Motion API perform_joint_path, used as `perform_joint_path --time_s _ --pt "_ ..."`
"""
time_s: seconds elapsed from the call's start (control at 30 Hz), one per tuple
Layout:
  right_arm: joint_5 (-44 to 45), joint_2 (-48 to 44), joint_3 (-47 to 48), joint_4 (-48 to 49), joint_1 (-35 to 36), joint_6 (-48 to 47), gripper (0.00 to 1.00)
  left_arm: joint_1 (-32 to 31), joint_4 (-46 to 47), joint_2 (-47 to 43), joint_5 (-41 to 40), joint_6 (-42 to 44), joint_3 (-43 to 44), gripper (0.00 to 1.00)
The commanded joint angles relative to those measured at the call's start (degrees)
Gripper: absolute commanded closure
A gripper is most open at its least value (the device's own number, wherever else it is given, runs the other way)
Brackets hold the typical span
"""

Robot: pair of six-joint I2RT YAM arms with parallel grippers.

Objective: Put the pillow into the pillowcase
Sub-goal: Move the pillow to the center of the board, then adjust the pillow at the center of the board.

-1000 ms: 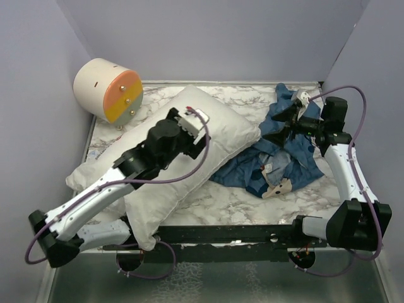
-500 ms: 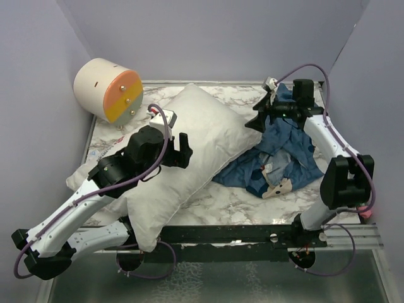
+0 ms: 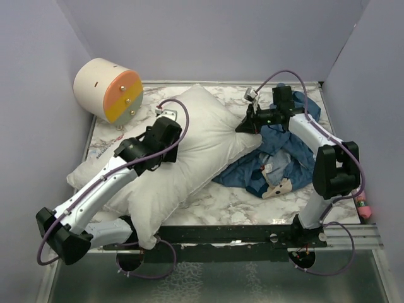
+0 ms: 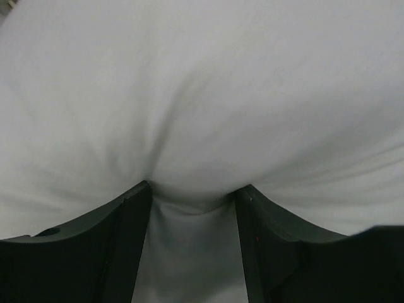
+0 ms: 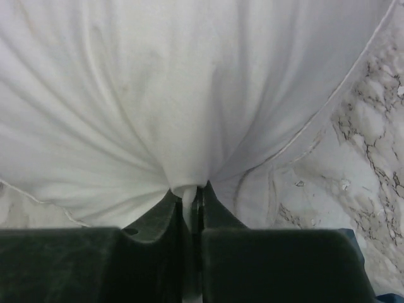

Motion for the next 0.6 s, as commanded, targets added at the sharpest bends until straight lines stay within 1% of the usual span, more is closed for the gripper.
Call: perform_joint_path --time_s 0.0,0.03,0.07,0.1,0.2,0.27,0.33,0.4,0.47,0.5,0.53,0.57 --pt "0.60 -10.41 -5.75 -0.61 -0.17 1.96 0.99 10.87 8.20 4.49 4.74 10.68 0.61 0.61" --pt "0.69 -14.72 -8.32 0.66 -0.15 2.95 0.99 12.71 10.15 5.91 5.70 12.16 2.04 0.80" --pt "0.47 -17.95 -10.74 1.94 -0.15 3.74 0.99 14.15 11.90 7.77 6.23 13.27 4.08 0.92" --pt "0.00 -20.83 -13.44 3.56 -0.15 4.66 0.99 15.05 13.50 9.65 6.53 14.28 6.18 1.00" --pt "-3.68 -26.45 -18.68 3.93 -0.20 4.52 0.99 16.09 17.63 17.10 7.65 16.37 13.97 1.00" --pt "-7.86 -27.34 -20.38 1.66 0.01 1.48 0.99 16.17 19.23 21.10 8.78 16.89 19.03 1.00" --pt "-9.98 -26.07 -21.21 -0.31 0.85 -0.49 0.99 16.18 19.67 23.94 9.98 16.57 22.88 1.00" --pt "-11.37 -23.30 -20.24 -5.21 2.98 -4.93 0.99 16.18 20.34 24.82 11.04 15.39 24.00 1.00" --pt "-11.66 -20.51 -18.55 -8.99 6.12 -8.74 0.99 16.18 21.48 23.62 12.23 14.29 22.05 1.00" --pt "-11.52 -19.54 -18.16 -9.81 7.63 -9.63 0.98 16.16 22.05 22.30 12.60 13.57 20.32 0.97" --pt "-11.52 -18.75 -17.77 -10.91 9.12 -11.03 0.97 16.17 22.63 20.57 13.02 12.96 18.32 0.89" --pt "-11.70 -18.33 -17.43 -12.34 10.51 -12.97 0.95 16.17 23.30 18.54 13.35 12.21 15.93 0.76"
